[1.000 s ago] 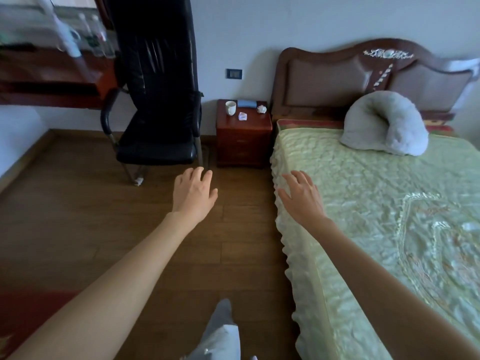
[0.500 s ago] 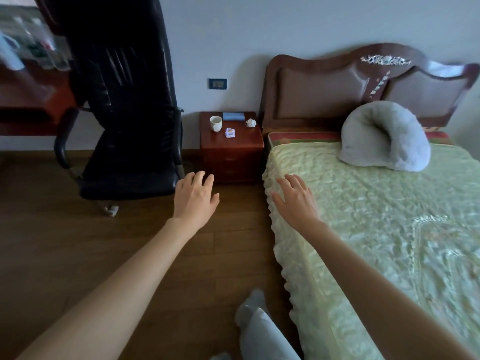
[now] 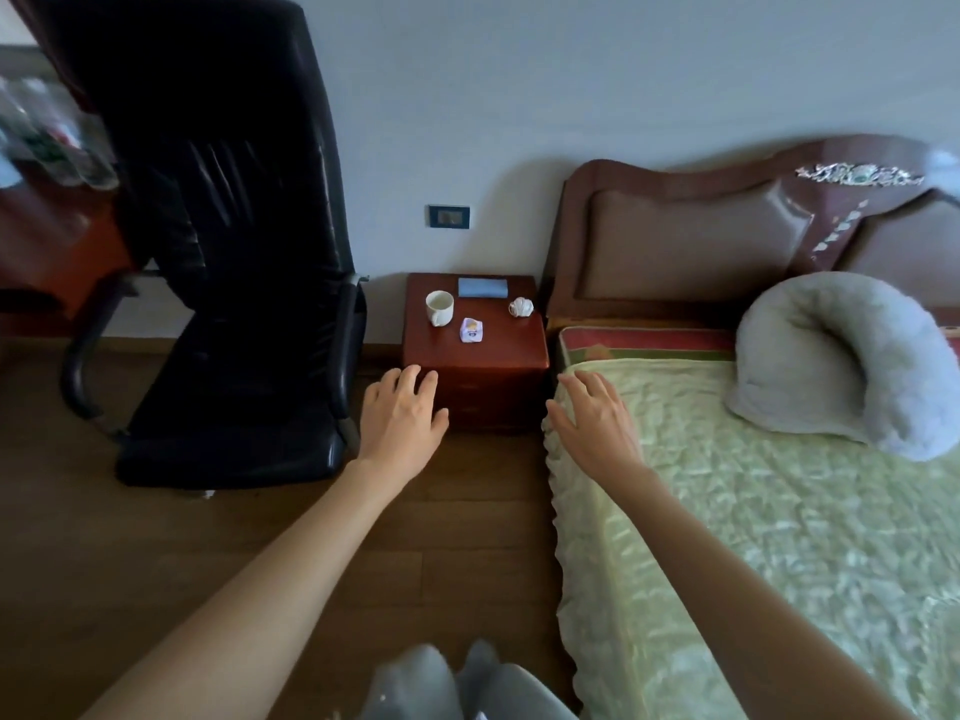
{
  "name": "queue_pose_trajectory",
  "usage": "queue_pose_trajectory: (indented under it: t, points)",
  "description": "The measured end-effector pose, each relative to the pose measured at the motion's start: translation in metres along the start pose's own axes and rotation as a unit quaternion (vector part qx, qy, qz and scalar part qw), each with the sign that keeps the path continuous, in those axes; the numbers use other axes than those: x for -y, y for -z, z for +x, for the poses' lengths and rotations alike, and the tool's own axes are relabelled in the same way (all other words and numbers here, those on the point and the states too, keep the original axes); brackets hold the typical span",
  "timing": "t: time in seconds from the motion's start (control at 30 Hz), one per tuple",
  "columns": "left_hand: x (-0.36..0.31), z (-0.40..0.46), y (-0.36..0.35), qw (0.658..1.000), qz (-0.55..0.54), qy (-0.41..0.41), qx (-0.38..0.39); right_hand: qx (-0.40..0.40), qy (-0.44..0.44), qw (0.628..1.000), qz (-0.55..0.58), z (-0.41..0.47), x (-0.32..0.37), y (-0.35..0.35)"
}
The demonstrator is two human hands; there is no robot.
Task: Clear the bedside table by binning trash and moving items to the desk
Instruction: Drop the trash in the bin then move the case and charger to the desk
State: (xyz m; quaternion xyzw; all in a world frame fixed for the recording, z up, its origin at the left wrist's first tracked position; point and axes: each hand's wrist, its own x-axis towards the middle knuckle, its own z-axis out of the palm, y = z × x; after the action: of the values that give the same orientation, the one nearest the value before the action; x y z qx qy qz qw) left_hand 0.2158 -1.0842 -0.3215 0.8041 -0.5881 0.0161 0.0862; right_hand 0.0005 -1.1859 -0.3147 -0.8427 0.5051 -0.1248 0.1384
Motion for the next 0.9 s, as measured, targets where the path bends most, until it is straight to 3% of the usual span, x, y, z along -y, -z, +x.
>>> queue_pose_trajectory:
  t: [0.9]
  points:
    - [0.069,0.338,-0.115,0.993,-0.018,0.026,0.113,0.032,-0.026,0.999,0.005,0.371,-0.027,-0.086]
